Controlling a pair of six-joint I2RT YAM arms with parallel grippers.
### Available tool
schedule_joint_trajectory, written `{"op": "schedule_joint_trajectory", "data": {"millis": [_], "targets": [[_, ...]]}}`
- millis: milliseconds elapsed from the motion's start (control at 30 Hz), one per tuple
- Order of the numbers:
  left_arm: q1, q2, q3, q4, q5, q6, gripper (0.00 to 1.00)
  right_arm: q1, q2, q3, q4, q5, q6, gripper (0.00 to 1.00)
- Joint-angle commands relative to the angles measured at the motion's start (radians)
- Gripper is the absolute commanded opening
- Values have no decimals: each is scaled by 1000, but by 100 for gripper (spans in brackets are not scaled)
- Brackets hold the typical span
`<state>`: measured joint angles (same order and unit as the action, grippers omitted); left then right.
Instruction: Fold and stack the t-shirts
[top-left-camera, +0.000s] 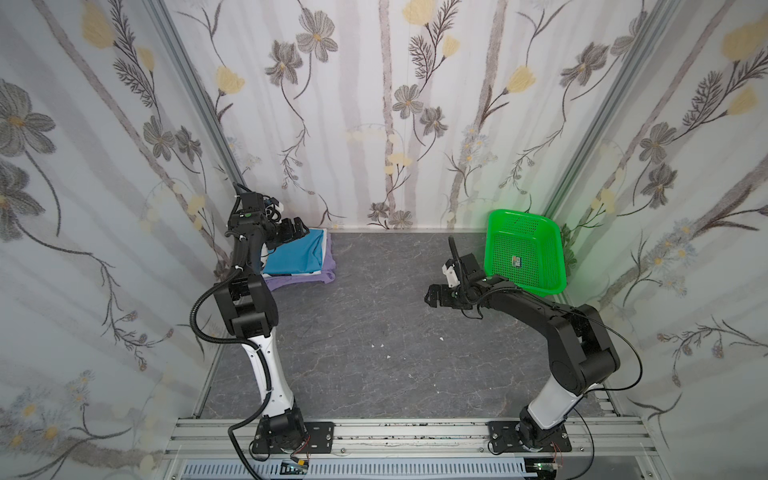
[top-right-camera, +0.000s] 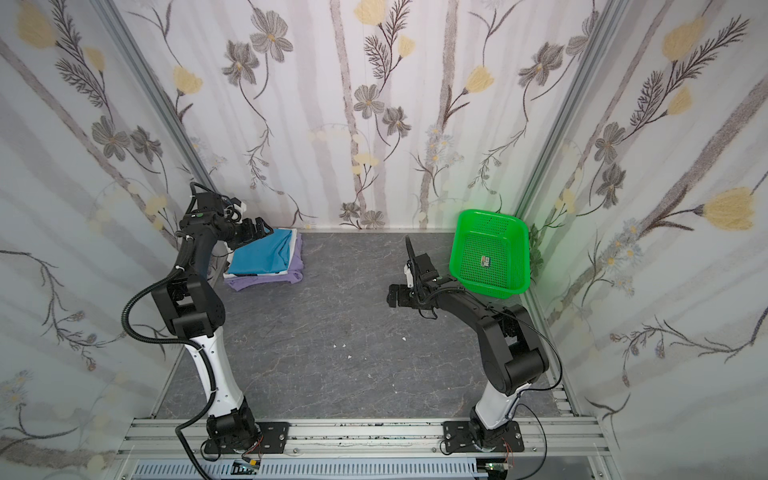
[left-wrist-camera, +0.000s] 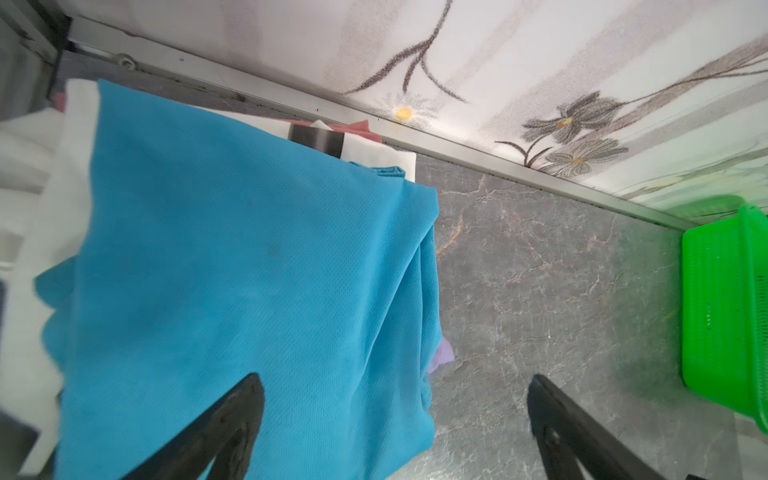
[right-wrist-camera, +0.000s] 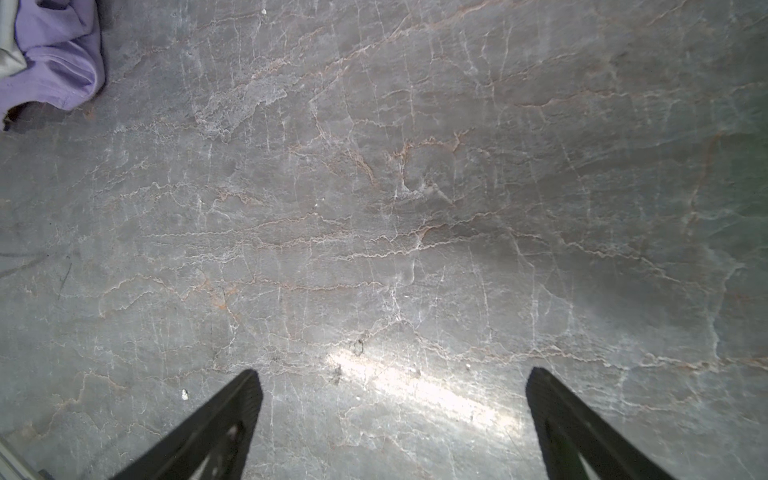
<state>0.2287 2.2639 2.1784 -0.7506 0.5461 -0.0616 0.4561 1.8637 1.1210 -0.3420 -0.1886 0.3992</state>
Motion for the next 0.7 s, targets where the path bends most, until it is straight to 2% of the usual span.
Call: {"op": "schedule_joint_trajectory", "data": {"millis": [0, 133, 267, 367, 467, 667], "targets": [[6, 67, -15, 175, 37, -158, 100, 11, -23, -19, 31, -2, -2, 100], [12, 82, 6, 198, 34, -199, 100, 23, -52, -39, 20, 14, -18, 100], [6, -80, -69, 252, 58, -184, 100, 26, -112, -71, 29, 54, -49, 100], [-28, -246, -181, 275, 47, -146, 100, 20, -178, -100, 70, 67, -92, 100], [-98, -420, -352, 327, -39, -118, 100, 15, -252, -131, 133, 66, -148, 100], [-363, -718, -761, 529, -432, -115, 100, 21, -410, -215, 254, 202, -288, 100]]}}
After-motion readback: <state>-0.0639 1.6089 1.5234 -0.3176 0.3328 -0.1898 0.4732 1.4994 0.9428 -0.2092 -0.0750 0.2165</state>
